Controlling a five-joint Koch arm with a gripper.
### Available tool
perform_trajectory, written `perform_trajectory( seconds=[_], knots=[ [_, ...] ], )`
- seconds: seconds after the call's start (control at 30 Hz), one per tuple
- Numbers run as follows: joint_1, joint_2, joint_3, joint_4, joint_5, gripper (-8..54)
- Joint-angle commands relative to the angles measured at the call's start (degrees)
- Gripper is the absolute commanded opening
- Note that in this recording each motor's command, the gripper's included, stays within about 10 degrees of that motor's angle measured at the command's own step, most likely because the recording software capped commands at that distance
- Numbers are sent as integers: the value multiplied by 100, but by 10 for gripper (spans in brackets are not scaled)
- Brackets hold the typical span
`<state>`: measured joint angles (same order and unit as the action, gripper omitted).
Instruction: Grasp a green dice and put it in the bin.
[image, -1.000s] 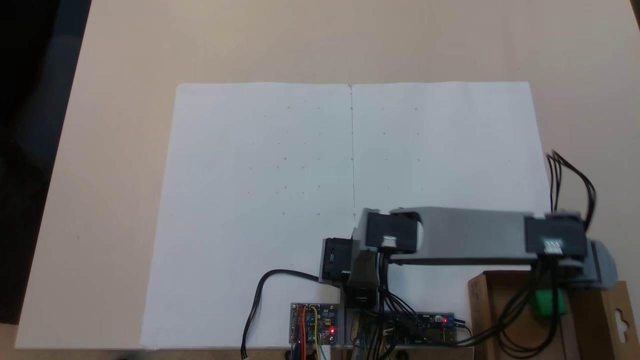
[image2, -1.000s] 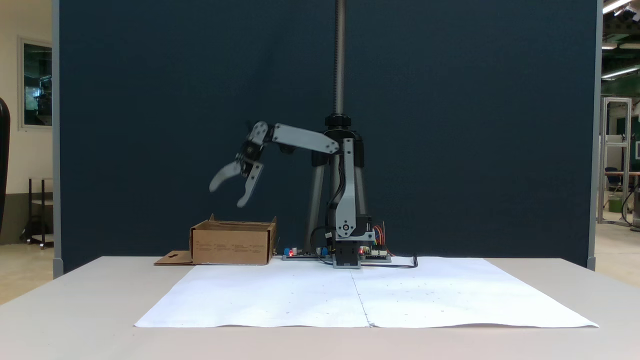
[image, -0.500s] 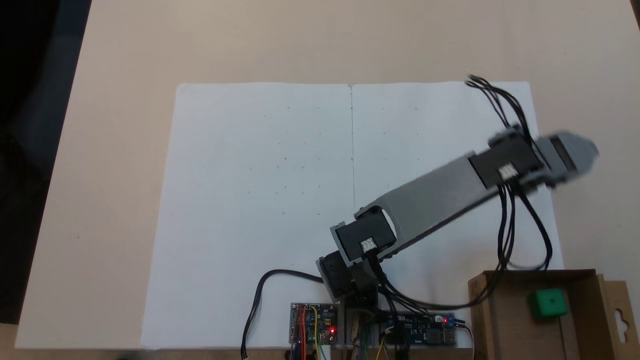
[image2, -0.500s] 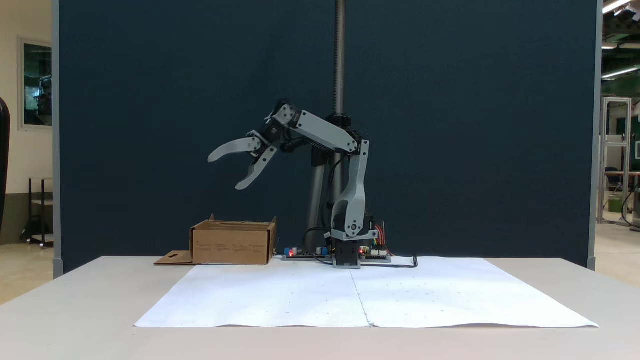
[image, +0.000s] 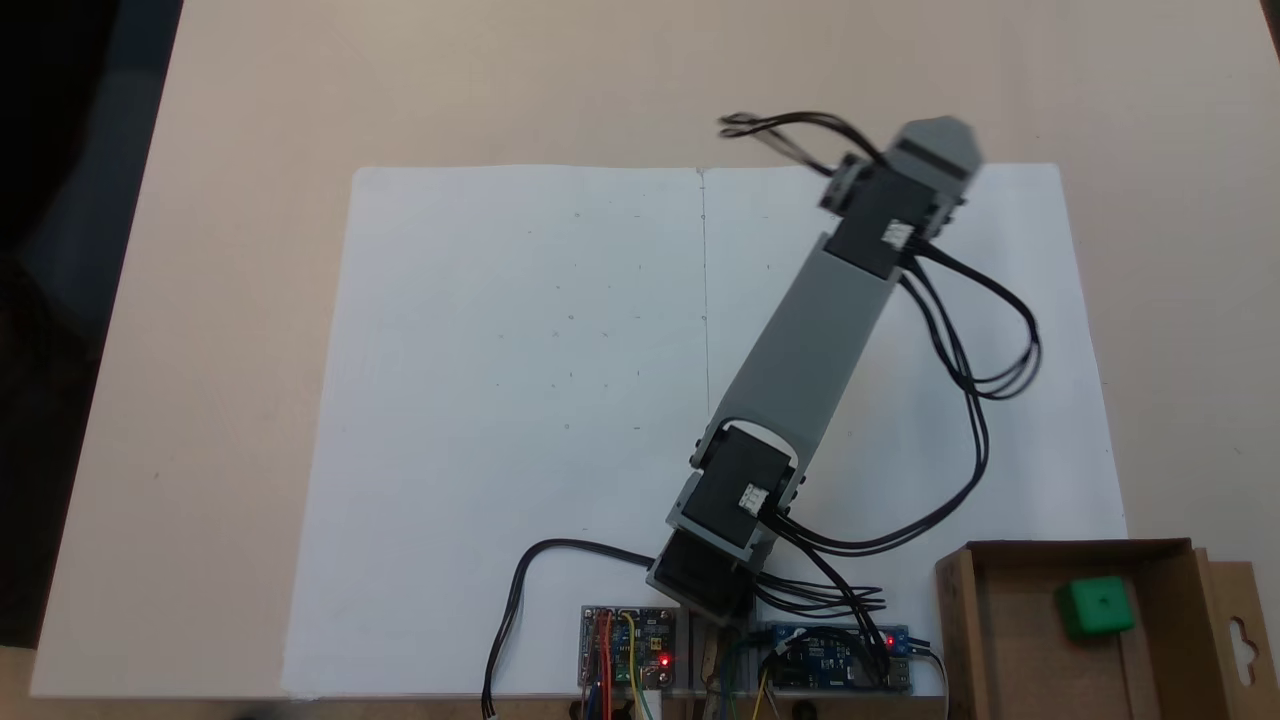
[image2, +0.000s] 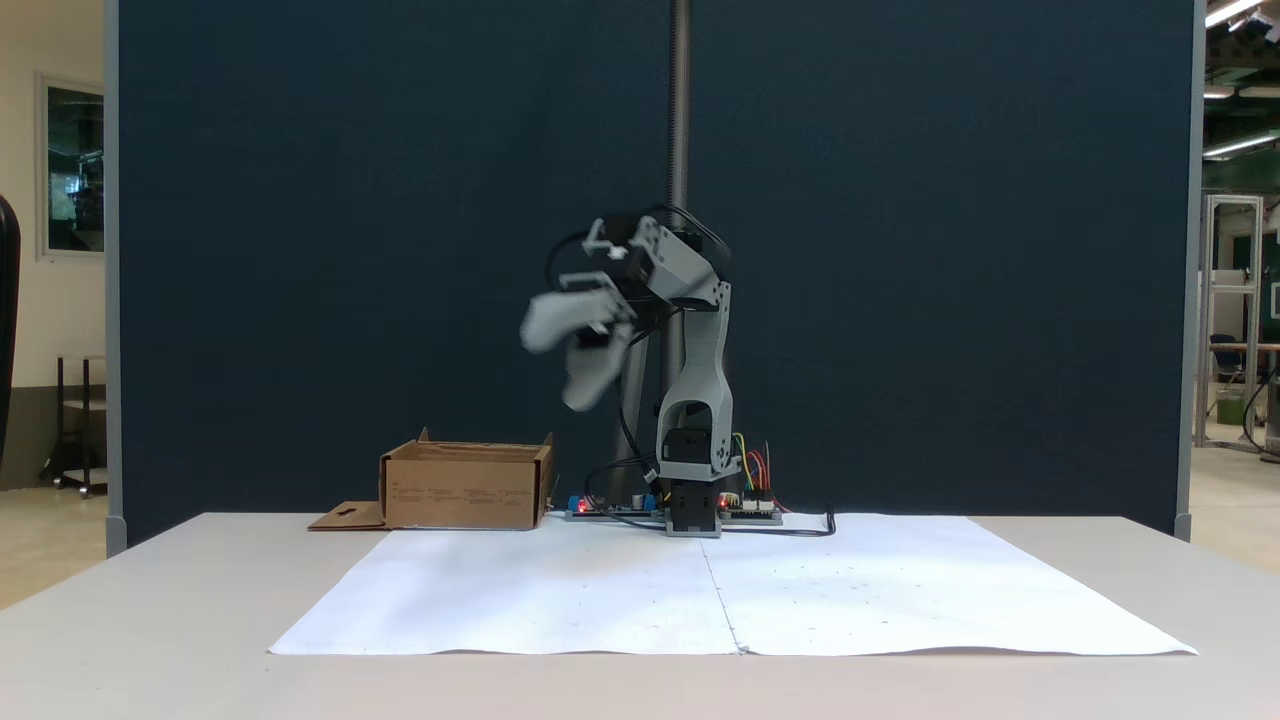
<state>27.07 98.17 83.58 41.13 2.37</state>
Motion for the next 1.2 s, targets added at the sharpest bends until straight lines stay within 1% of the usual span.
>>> perform_trajectory(
  seconds=[0.0, 0.23, 0.37, 0.47, 0.6, 0.8, 0.93, 1.17],
  knots=[
    [-422, 396, 422, -896, 413, 443],
    [-1652, 1072, 3085, -2468, 404, 441],
    [-2118, 1626, 4570, -3391, 378, 439],
    [-2382, 2109, 5405, -4050, 352, 439],
    [-2549, 2892, 6047, -4876, 343, 440],
    [-2628, 3489, 7102, -6071, -246, 441],
    [-2628, 3656, 7813, -6810, -352, 441],
    [-2593, 3665, 8569, -8102, -466, 440]
  ],
)
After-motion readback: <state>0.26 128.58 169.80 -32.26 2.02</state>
